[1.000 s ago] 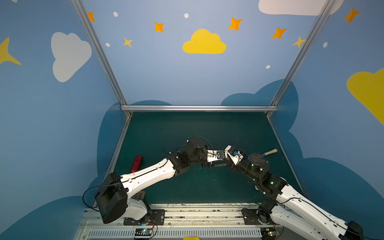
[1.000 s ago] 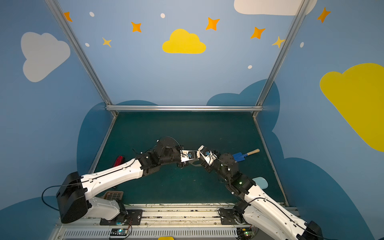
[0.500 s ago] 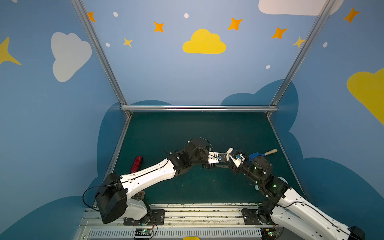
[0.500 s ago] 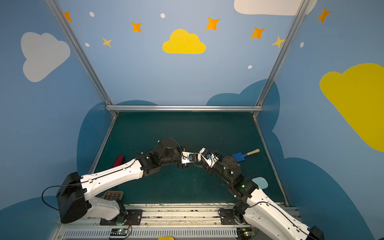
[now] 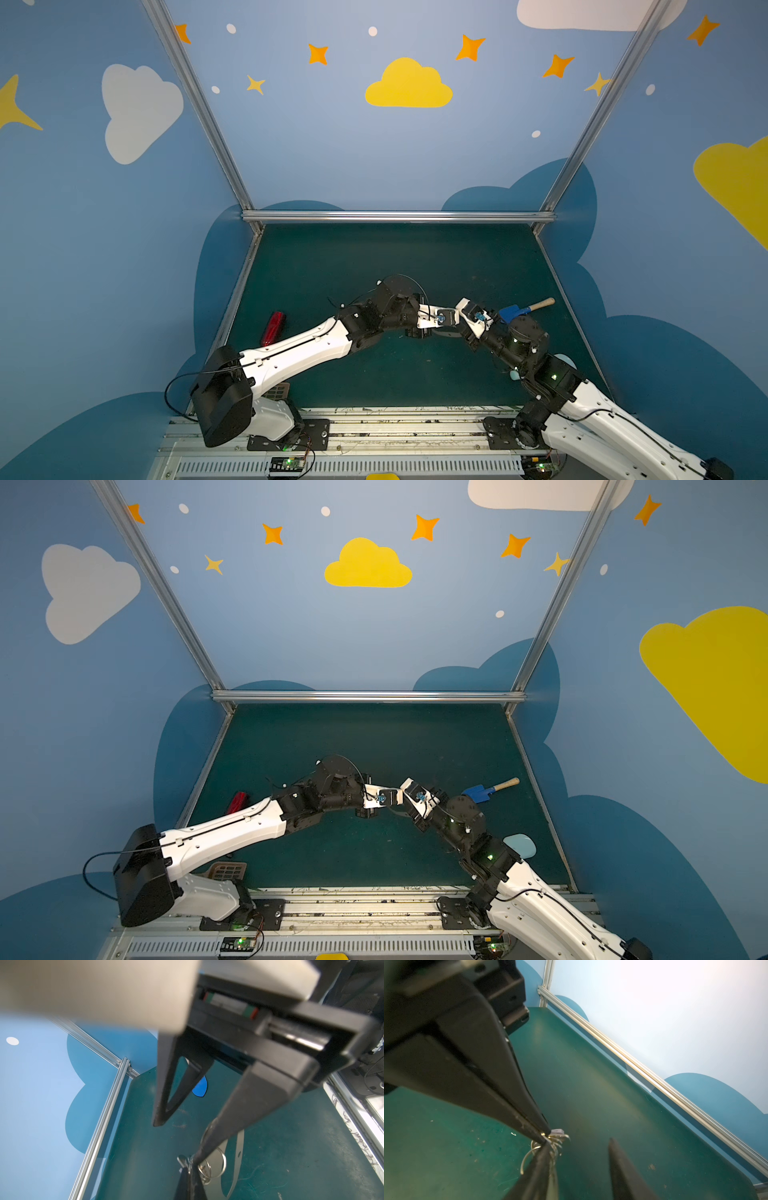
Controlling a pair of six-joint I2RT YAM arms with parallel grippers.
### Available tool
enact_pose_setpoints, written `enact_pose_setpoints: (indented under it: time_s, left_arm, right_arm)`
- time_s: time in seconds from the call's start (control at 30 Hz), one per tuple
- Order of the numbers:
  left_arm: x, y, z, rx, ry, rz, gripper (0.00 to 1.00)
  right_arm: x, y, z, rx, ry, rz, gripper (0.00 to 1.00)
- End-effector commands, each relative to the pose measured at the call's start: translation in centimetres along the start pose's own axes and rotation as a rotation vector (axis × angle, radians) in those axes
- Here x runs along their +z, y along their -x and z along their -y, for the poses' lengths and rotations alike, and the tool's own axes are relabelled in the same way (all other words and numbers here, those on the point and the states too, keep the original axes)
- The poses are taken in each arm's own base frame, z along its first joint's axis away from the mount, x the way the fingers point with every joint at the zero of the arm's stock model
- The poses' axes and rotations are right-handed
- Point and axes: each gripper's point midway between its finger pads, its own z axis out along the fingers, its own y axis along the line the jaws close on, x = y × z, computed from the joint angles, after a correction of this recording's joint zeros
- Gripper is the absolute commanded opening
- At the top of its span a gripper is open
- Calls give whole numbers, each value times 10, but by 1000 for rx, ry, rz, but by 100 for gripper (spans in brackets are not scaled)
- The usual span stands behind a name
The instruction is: Put the keys on the keyring
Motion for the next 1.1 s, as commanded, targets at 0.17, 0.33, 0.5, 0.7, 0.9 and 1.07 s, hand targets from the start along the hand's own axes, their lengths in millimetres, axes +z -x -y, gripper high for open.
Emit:
enact_pose_setpoints:
  time_s: [0.17,0.33,0.5,0.7,0.9,1.07]
  left_arm:
    - [-5,2,-46,-83,162,-12,4]
    - [-3,3,-47,-87,158,-11,4]
    - [-5,4,-49,-90,163,-9,4]
    - [-6,10,-45,-95,138,15,4]
    - [-8,15,-42,-108,118,36,4]
    - [-8,17,-39,-108,106,48,4]
  right_arm:
    - [-21,11,-46,-125,220,95,52]
    - [-12,8,-42,-134,209,39,59]
    - [-2,11,-23,-133,101,41,61]
    - [-2,24,-13,-123,45,90,63]
    - [-3,32,-10,-142,36,114,63]
    - [2,30,-7,-163,28,98,63]
